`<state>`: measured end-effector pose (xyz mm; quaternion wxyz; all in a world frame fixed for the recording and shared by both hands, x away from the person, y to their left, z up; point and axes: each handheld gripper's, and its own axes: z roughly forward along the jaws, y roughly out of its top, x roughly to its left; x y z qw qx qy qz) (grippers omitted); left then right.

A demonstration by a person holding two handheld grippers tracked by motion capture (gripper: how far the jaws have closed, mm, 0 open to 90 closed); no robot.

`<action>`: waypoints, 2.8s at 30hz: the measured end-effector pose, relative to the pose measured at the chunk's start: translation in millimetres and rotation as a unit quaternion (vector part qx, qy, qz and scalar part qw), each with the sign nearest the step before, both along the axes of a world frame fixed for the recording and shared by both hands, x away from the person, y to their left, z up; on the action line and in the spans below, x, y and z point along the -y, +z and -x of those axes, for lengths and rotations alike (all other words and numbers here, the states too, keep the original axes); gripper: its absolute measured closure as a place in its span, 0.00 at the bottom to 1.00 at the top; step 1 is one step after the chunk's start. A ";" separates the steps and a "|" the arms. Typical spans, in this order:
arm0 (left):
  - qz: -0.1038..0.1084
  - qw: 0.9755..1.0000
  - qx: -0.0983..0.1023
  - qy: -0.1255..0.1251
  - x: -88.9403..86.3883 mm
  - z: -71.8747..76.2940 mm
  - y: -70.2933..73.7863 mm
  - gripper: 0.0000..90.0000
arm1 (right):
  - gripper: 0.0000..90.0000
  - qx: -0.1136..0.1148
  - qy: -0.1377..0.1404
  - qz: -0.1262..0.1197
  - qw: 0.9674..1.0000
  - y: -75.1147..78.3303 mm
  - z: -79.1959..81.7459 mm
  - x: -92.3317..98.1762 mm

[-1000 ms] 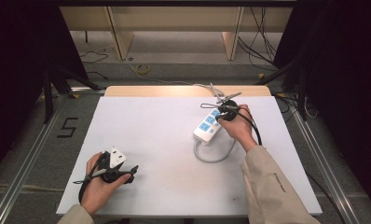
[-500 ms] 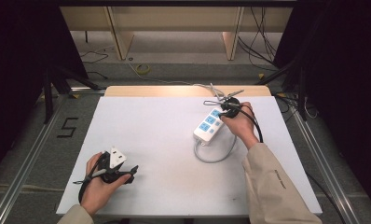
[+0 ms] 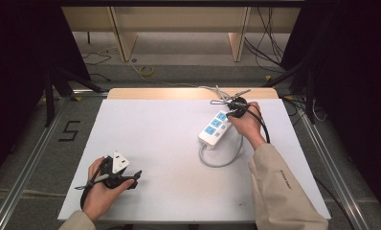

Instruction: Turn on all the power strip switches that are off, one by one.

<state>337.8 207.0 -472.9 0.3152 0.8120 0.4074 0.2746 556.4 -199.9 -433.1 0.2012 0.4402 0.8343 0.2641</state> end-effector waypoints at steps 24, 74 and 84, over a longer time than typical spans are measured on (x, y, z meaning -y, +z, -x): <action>0.002 1.000 0.002 -0.002 0.9 0.6 0.2 0.23 | 1.00 -0.008 -0.009 0.006 1.000 -5.6 -11.8 0.4; 0.001 1.000 0.001 -0.001 0.8 1.1 0.1 0.24 | 1.00 -0.028 -0.011 0.015 0.999 -10.8 -13.6 -2.2; 0.000 1.000 0.003 -0.001 0.5 1.5 0.4 0.24 | 1.00 -0.029 -0.011 0.015 0.999 -11.4 -13.6 -1.9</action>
